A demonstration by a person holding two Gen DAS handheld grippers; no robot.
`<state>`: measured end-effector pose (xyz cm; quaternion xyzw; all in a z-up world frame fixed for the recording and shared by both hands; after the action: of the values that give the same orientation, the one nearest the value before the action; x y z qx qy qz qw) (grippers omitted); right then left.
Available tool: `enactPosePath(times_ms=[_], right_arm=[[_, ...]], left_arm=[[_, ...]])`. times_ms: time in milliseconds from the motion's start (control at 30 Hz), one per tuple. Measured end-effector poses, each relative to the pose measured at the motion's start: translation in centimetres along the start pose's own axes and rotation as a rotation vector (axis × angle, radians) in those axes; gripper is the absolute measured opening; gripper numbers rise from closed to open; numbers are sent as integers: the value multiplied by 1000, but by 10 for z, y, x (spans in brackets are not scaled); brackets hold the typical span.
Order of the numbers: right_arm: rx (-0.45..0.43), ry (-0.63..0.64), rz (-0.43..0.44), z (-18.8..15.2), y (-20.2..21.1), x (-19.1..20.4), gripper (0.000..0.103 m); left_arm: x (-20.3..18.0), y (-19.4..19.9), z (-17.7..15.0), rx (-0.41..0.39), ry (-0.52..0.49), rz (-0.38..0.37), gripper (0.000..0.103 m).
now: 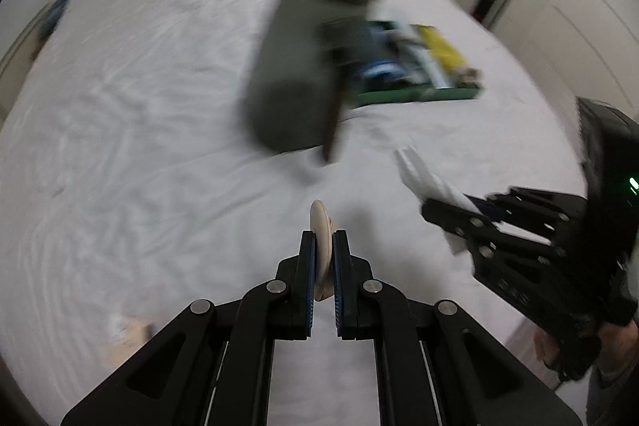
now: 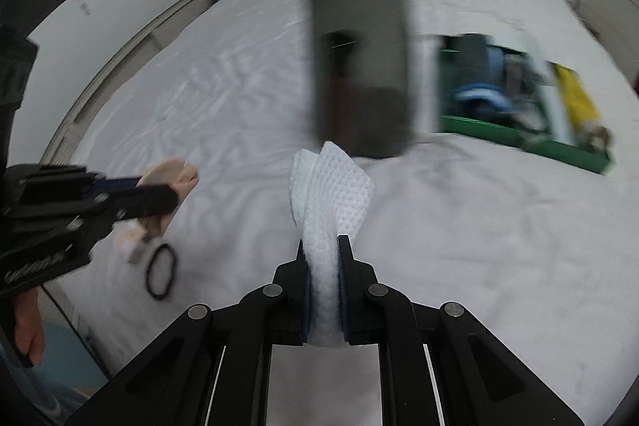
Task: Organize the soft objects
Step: 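Lift the puff and wipe and carry both over the green tray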
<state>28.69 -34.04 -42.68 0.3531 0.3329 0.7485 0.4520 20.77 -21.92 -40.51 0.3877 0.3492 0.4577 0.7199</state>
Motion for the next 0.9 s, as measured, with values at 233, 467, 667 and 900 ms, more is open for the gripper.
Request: enactPosePath(times_ms=[233,467,667,900], right_arm=[[-68,-60,-133,36,34,-105,10],[-130,-81,-217,96,21,-192,10],[-133,-88,-249,140,-15,-237,10],[-113,-87,-275,177,-80,-268,10]], left_arm=[[-84,-25,77,-78,-51,-92,6],[-110,-75,174,-148,41,-116,6],[-120,-121,242,-170,90,-120,6],[-128,-181,282,-134,102,-55,6]])
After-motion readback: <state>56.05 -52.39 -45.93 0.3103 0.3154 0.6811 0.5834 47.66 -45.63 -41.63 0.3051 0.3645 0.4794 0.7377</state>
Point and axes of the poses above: each gripper's, at about its wrist camera, not at the fingertips, and y roughly against the way its jaws point, x to its left, z to its top, the point moved 6 cm from there along -y, roughly the way its jaws point, and after that the axes turned 2 degrees about z, right-handed, at the moved point
